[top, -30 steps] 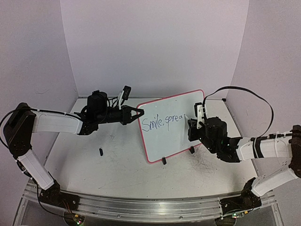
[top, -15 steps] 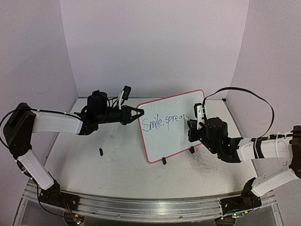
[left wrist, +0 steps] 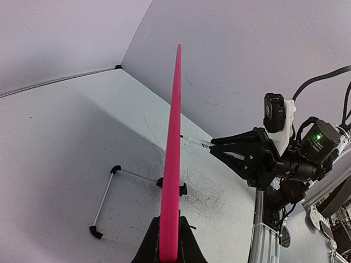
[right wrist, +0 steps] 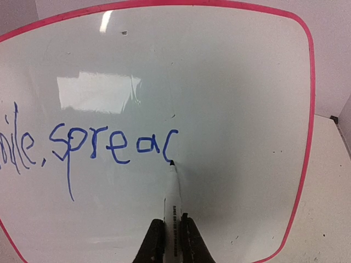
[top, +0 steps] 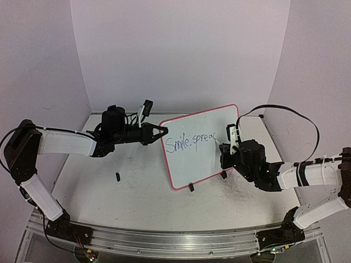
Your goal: Write a sentence on the whiteboard
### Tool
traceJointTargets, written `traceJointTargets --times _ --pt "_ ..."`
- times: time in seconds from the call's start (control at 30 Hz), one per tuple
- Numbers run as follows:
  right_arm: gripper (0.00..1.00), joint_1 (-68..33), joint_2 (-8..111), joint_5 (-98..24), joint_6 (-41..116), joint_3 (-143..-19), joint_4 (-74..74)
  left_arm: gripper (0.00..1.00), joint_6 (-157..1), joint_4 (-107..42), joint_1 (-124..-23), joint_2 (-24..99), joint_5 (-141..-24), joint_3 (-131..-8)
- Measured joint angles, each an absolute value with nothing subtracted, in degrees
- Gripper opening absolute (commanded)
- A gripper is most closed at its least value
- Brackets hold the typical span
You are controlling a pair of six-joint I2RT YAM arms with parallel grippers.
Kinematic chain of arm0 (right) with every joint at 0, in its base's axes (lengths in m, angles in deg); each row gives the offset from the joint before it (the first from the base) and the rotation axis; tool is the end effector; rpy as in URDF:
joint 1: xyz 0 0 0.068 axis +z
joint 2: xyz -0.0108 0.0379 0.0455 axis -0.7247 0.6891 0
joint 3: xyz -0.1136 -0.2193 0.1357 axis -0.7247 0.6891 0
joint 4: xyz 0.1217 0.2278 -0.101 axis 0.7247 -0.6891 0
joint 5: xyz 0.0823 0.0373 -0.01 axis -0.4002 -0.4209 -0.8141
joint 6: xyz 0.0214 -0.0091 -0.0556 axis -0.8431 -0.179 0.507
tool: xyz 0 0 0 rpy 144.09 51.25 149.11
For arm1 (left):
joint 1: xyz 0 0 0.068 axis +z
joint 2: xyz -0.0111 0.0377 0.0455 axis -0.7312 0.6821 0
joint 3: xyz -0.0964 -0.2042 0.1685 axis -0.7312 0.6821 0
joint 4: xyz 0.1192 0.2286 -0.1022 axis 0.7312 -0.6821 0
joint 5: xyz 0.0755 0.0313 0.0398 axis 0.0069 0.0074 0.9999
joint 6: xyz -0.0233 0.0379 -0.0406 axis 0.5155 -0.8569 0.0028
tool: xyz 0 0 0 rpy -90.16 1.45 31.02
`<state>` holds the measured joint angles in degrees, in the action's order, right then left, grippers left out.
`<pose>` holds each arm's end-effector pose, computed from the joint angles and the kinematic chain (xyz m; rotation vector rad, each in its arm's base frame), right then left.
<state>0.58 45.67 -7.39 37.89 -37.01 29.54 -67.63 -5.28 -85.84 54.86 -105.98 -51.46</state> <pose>0.2125 0.2037 0.2115 -0.3720 1.7802 0.3166 0.2861 -0.2608 0.2517 0.7146 1.7371 -1.2312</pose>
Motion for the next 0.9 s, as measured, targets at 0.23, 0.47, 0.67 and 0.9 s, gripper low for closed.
traceJointTargets --times 0.23,0.47,0.67,0.9 --pt "0.0 0.42 46.52 -6.01 38.17 -38.6 29.97 0.0 -67.6 -5.32 -85.84 54.86 -105.93 -51.46" --pt "0.0 -0.25 48.26 -5.42 39.07 -42.0 31.17 0.0 -67.24 -5.48 -85.84 54.86 -105.74 -51.46" --pt "0.0 -0.8 49.45 -5.4 39.77 -43.91 32.2 0.0 -67.02 -5.68 -85.82 54.81 -105.47 -51.46" --pt "0.0 -0.84 49.11 -5.91 39.11 -43.17 32.21 0.0 -67.03 -5.7 -85.82 54.77 -105.5 -51.46"
